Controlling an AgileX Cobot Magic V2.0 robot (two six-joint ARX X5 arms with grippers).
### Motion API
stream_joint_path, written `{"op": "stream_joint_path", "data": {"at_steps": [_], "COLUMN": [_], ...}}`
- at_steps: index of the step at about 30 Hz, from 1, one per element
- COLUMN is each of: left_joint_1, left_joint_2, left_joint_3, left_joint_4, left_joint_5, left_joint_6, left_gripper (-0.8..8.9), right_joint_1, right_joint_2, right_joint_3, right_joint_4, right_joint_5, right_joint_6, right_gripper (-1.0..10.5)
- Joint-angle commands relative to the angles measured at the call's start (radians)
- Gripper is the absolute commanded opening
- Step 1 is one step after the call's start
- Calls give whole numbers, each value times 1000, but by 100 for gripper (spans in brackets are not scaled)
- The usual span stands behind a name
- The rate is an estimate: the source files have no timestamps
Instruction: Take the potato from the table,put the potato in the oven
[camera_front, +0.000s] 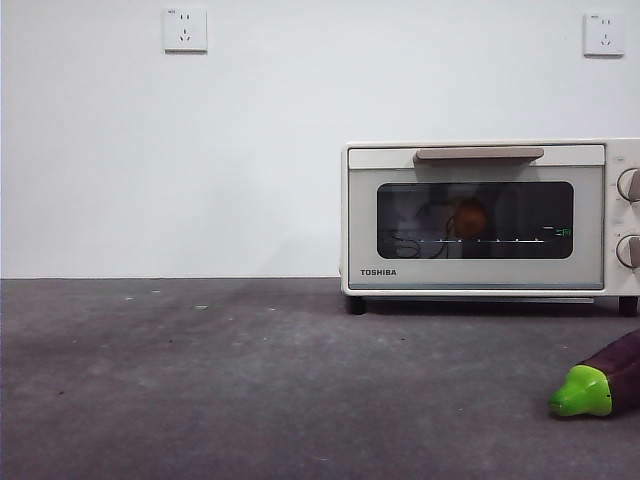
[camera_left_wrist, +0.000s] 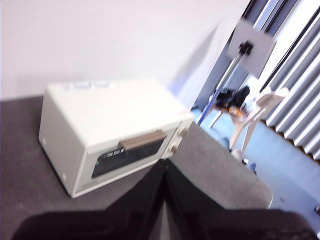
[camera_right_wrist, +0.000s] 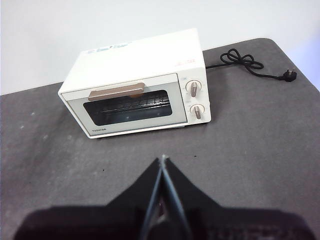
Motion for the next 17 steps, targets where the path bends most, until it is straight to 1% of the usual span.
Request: {"op": "stream_joint_path", "data": {"at_steps": [1, 5, 13, 14, 15, 17], "left_joint_1": [3, 3, 11, 17, 24, 33], "left_joint_2": [-34, -61, -51, -55, -61, -76], "left_joint_3": [-2, -2, -2, -2, -2, -5], "left_joint_4": [7, 6, 0, 0, 2, -35], "left_joint_5": [-1, 2, -3, -8, -53, -131], "left_joint_6": [15, 15, 16, 44, 140, 275], "left_gripper": [-4, -4, -4, -3, -3, -3], "right_joint_1": [1, 1, 1, 1, 1, 1], "right_joint_2": [-3, -3, -3, -3, -3, -3], "right_joint_3": [0, 0, 0, 0, 0, 0], "right_joint_4": [-23, -23, -23, -23, -23, -23], "right_joint_5": [4, 5, 4, 5, 5, 5], "right_joint_6": [3, 3, 3, 3, 3, 3], "right_gripper": [1, 1, 1, 1, 1, 1]}}
